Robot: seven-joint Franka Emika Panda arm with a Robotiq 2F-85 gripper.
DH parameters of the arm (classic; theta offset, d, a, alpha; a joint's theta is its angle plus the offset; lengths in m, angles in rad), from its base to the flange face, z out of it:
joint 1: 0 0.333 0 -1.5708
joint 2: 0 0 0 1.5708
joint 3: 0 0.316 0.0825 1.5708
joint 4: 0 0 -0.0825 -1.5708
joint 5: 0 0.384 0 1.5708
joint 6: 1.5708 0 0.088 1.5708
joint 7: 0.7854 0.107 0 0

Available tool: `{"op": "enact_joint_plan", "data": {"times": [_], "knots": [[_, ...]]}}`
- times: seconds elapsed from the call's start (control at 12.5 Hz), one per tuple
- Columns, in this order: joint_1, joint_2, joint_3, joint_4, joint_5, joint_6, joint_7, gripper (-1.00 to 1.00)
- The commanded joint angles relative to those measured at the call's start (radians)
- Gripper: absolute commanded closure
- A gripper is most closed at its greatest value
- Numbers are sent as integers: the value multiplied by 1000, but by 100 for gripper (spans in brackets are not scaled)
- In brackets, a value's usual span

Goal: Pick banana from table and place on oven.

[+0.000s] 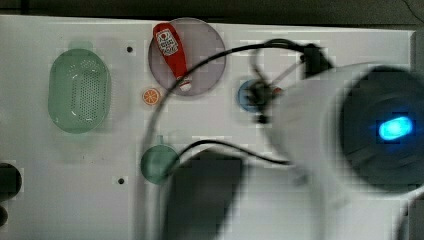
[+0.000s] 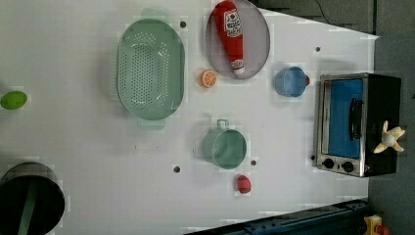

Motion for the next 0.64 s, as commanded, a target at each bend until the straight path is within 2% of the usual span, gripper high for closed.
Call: {"op": "enact_joint_plan", "data": {"times": [0.08, 0.64], "knots": [[23, -58, 58, -84, 10, -21, 289, -100], [21, -95, 75, -101, 10, -44, 289, -100]]}}
